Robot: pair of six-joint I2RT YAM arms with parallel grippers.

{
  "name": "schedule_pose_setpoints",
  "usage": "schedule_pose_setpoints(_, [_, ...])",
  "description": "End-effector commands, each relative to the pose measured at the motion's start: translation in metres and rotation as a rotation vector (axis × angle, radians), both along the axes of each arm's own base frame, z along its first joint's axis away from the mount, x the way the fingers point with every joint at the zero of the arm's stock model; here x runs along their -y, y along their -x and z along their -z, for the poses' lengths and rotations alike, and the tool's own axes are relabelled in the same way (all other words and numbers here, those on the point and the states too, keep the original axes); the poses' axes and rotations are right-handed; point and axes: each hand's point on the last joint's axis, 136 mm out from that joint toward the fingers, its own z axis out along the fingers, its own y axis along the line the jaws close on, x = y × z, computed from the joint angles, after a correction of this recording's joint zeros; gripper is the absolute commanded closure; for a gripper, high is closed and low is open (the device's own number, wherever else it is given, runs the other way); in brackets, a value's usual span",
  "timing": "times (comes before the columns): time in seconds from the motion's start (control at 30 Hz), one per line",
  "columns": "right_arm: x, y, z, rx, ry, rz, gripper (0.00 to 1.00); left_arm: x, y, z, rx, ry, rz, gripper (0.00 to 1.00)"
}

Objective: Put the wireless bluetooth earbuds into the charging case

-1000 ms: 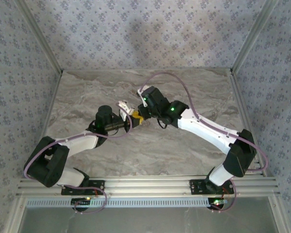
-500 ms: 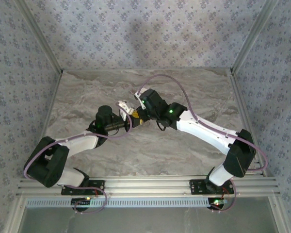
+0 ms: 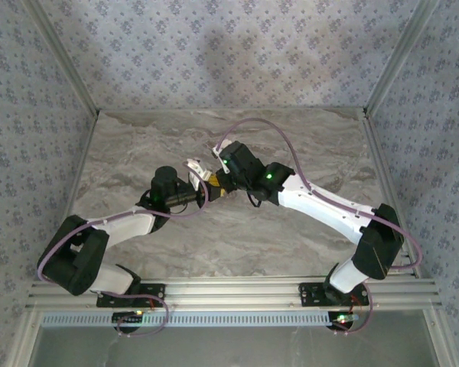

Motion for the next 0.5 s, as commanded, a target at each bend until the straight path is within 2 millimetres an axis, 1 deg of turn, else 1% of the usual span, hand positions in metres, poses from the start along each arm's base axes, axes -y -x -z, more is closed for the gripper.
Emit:
schedule_pose_setpoints(0.0, [0.006,0.020,0.016,-0.061,0.071,-0.051,0.82,0.000,-0.007,-0.050,0.134,0.081,-0.017,0.86])
schedule_pose_setpoints(0.17, [-0.003,0.025,0.016,-0.082,0.034,-0.087,0.80,0.000,-0.007,-0.052,0.137,0.083,-0.016,0.86])
schedule_pose_setpoints(0.47, [-0.005,0.025,0.015,-0.095,0.013,-0.087,0.74,-0.001,-0.005,-0.053,0.143,0.075,-0.013,0.86])
